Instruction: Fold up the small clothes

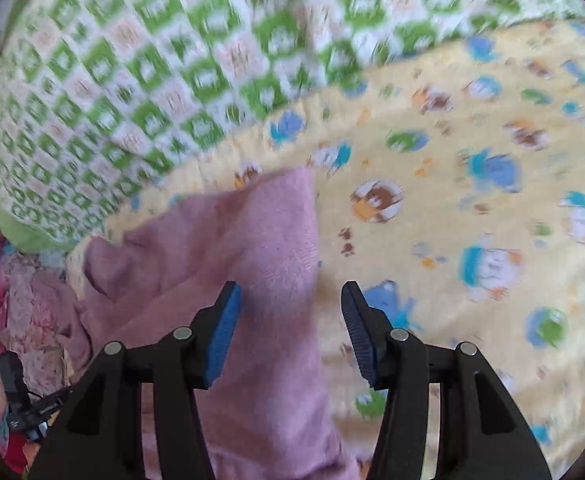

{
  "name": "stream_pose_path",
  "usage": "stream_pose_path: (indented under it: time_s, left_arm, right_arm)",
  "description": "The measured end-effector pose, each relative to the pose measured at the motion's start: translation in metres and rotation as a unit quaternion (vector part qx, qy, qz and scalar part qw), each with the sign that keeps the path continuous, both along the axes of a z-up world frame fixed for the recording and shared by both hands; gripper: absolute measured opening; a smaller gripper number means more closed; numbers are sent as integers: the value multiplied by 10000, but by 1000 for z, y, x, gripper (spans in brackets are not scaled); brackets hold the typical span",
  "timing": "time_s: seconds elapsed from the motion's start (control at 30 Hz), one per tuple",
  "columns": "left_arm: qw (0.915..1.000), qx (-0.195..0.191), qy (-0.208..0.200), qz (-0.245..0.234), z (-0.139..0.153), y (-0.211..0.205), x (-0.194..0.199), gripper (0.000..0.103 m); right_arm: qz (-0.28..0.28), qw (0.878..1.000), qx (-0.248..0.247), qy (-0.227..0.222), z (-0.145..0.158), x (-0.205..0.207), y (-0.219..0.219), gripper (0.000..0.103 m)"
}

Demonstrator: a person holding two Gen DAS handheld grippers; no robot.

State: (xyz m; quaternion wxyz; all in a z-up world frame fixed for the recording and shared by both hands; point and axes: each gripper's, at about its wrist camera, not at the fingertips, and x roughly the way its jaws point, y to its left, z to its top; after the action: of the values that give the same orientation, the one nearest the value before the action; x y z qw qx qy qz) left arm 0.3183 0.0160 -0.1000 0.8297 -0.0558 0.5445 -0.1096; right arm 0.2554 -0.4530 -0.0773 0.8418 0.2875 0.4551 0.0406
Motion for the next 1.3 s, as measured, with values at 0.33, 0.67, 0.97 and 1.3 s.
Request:
stream_pose_path:
  time_s: [0.33, 0.67, 0.97, 1.3]
  left_arm:
    - [9989, -119, -296, -342, 20, -6, -8, 2]
    - [9943, 841, -306, -577, -11, -20, 5, 2]
    - [9932, 1026, -228, -510, -24, -23, -6, 3]
    - [9994, 288, -104, -153, 8, 29, -26, 37]
  right_arm:
    - [-257, 9925, -1004, -646, 60, 1, -19, 7]
    - [-230, 9952, -947, 13, 23, 4, -7, 17]
    - [592, 9954, -726, -224, 31, -38, 46, 35]
    - [142, 9993, -294, -160, 37, -58, 30, 46]
